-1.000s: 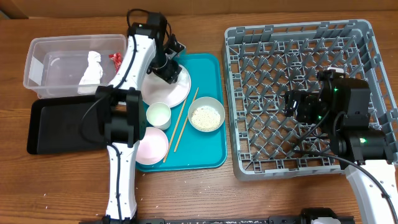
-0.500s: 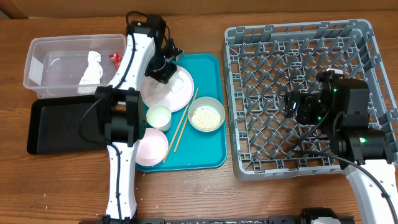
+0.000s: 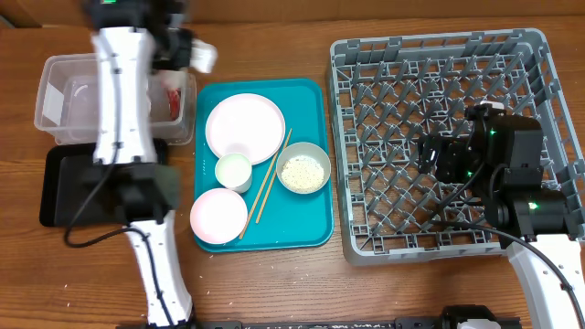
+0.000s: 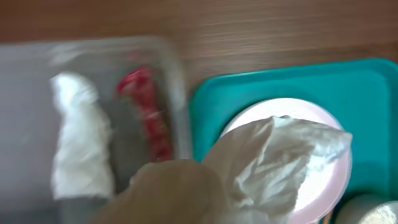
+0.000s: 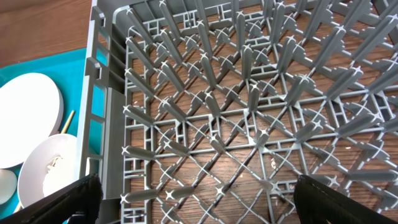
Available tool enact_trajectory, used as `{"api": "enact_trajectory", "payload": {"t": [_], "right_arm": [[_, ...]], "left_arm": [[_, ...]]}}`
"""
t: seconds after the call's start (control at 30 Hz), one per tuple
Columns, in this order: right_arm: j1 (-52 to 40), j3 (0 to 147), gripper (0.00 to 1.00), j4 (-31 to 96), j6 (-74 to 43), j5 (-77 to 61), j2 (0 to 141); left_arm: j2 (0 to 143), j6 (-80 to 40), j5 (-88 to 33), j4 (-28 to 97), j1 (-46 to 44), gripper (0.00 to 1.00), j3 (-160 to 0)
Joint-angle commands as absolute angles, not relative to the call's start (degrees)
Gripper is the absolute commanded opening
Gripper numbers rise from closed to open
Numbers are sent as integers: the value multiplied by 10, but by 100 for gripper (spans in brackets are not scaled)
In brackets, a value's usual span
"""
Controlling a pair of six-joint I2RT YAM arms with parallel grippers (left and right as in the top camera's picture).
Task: Sort waste into correct bins and load items into the dishwasher
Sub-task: 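Carry the tissue left and release it into the clear bin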
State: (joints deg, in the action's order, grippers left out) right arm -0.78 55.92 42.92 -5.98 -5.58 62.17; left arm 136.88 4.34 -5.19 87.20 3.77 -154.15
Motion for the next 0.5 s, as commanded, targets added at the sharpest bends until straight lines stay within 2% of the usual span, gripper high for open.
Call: {"api": "enact_trajectory", "payload": {"t": [0.0,0.07,0.1,0.23,0.27,0.47], "right_arm": [[-6,572,100,425,-60,-57,622],[-6,572,100,425,-60,-57,622],[-6,572,100,425,-60,-57,622],[-6,572,100,425,-60,-57,622],[-6,572,100,425,-60,-57,622],[-6,572,100,425,-60,-57,622]], "left_arm": [[1390,-9,-36,878,80,4,-1523],[1403,-9,-36,867,97,10,-1507],[1411,-9,-36,863,103,17,-1502],[1430,-8,-36,863,114,86,-1502],[1431,-8,-36,863,114,100,-1502],[1402,-7,-50,899,114,100,-1545]]}}
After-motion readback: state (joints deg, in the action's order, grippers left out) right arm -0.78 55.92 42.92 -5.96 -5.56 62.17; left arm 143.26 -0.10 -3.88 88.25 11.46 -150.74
